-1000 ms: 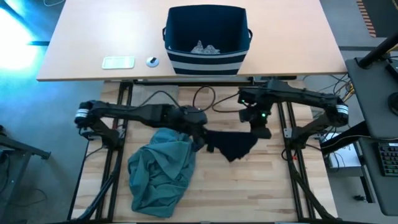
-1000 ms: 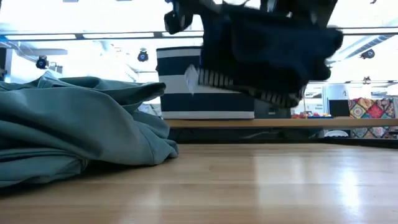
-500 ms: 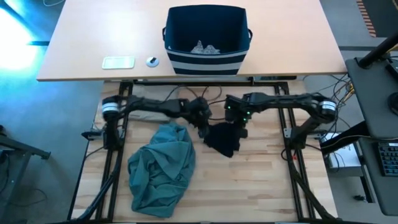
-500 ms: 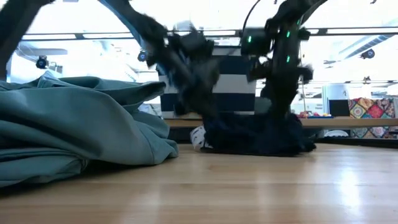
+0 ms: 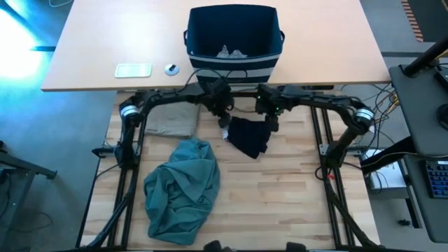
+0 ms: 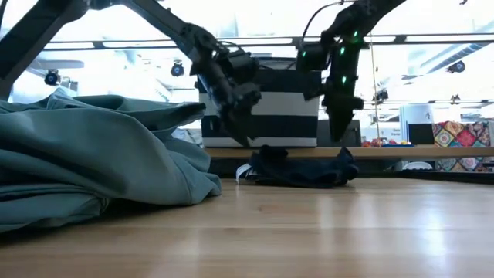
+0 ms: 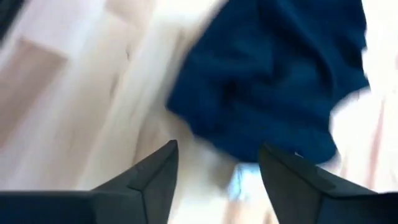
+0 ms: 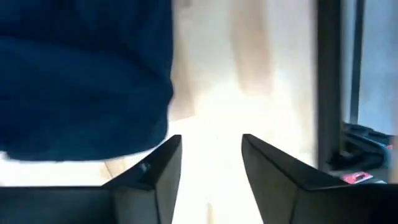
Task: Fold Laundry from Bin
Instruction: Fold the black underwear
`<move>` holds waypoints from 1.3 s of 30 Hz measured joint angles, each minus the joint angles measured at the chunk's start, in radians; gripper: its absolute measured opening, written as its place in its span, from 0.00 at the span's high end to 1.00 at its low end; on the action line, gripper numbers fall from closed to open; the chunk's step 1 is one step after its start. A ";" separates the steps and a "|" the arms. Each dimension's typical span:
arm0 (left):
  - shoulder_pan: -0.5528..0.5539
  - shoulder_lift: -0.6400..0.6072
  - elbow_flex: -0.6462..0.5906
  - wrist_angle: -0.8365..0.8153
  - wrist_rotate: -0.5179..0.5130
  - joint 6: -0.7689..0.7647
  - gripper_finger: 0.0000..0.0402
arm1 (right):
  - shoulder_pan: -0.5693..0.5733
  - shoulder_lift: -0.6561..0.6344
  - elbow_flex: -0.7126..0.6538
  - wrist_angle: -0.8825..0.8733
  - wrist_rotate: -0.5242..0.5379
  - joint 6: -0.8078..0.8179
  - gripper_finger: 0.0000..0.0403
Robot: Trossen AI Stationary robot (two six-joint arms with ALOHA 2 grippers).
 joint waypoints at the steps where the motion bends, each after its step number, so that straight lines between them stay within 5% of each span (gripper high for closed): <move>1: -0.001 -0.006 0.018 -0.055 0.001 0.016 0.47 | -0.006 -0.022 0.003 -0.006 -0.023 0.012 0.57; 4: -0.032 -0.034 0.024 -0.115 0.019 0.025 0.44 | -0.024 -0.082 -0.018 -0.011 -0.210 0.086 0.55; 8: -0.128 -0.053 -0.051 0.012 0.043 -0.004 0.44 | -0.029 -0.114 -0.117 0.099 -0.447 0.207 0.56; 13: -0.218 -0.027 -0.231 0.341 -0.090 -0.124 0.45 | -0.011 -0.104 -0.336 0.379 -0.454 0.330 0.62; 17: -0.261 -0.003 -0.339 0.512 -0.064 -0.275 0.47 | 0.003 -0.091 -0.460 0.450 -0.447 0.376 0.63; 24: -0.469 -0.040 -0.349 0.533 0.073 -0.502 0.51 | 0.073 -0.210 -0.490 0.157 -0.448 0.233 0.63; 30: -0.546 -0.118 -0.205 0.279 -0.219 -0.504 0.53 | 0.099 -0.456 -0.454 0.071 -0.519 0.237 0.63; 39: -0.501 -0.039 -0.184 0.425 -0.251 -0.475 0.53 | 0.132 -0.522 -0.539 0.269 -0.561 0.336 0.63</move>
